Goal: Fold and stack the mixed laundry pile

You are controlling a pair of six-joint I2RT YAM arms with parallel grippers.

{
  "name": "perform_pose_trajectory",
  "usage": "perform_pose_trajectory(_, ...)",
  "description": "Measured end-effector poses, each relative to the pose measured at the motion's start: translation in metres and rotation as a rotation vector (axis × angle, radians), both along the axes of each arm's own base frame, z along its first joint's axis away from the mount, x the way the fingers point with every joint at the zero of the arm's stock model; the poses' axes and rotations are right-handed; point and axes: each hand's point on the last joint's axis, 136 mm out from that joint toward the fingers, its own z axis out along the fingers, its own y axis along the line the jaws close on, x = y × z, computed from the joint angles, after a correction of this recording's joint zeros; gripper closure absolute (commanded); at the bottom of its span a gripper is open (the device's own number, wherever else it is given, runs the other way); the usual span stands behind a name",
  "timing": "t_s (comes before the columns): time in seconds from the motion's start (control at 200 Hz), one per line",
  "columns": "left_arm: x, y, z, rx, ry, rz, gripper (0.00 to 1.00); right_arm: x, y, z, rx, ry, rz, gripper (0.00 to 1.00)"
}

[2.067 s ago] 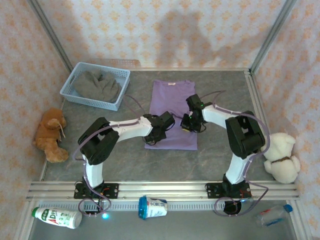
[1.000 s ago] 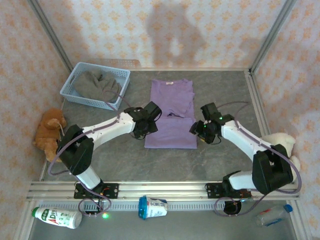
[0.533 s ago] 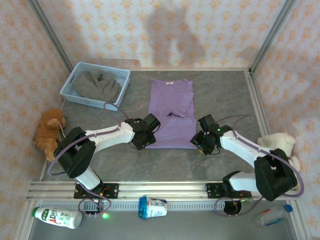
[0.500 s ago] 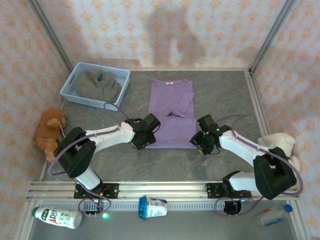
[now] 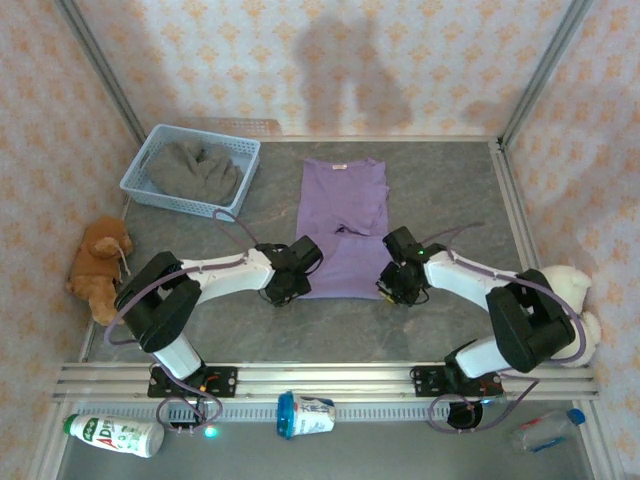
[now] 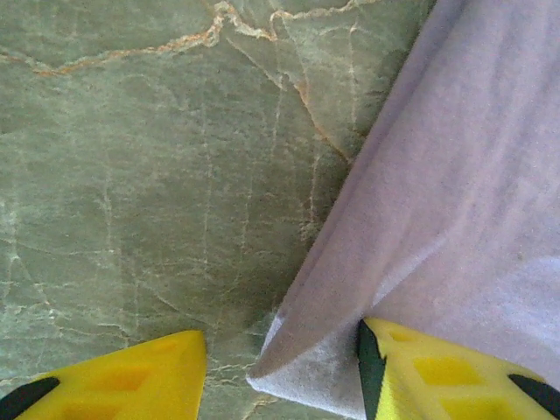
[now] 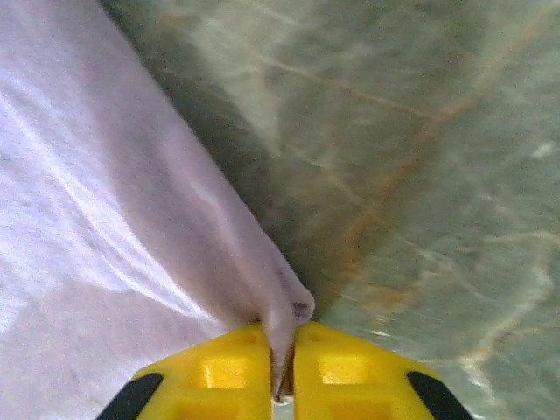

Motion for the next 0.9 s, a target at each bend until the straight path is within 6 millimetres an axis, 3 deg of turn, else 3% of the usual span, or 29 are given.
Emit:
perform_pose_trajectory(0.12,0.001,-0.001,-0.004,0.006,0.005,0.006,0.54,0.012,0.007,0.001,0.020,-0.042,0.011,0.95)
perform_pose_trajectory(0.28,0.006,-0.006,-0.004,0.039,0.026,0.005,0.72,0.015,0.009,0.002,0.024,-0.057,0.024,0.98)
perform_pose_trajectory(0.45,0.020,-0.023,-0.002,0.027,0.002,0.002,1.00,0.017,0.008,0.002,0.013,-0.067,0.044,1.00)
perform_pose_trajectory(0.711,0.020,-0.024,-0.002,0.018,-0.015,-0.007,1.00,0.007,-0.004,0.006,-0.055,-0.060,0.096,1.00)
perform_pose_trajectory(0.901,-0.013,-0.022,-0.002,0.037,-0.008,-0.075,1.00,-0.026,-0.007,0.016,-0.081,-0.069,0.177,1.00)
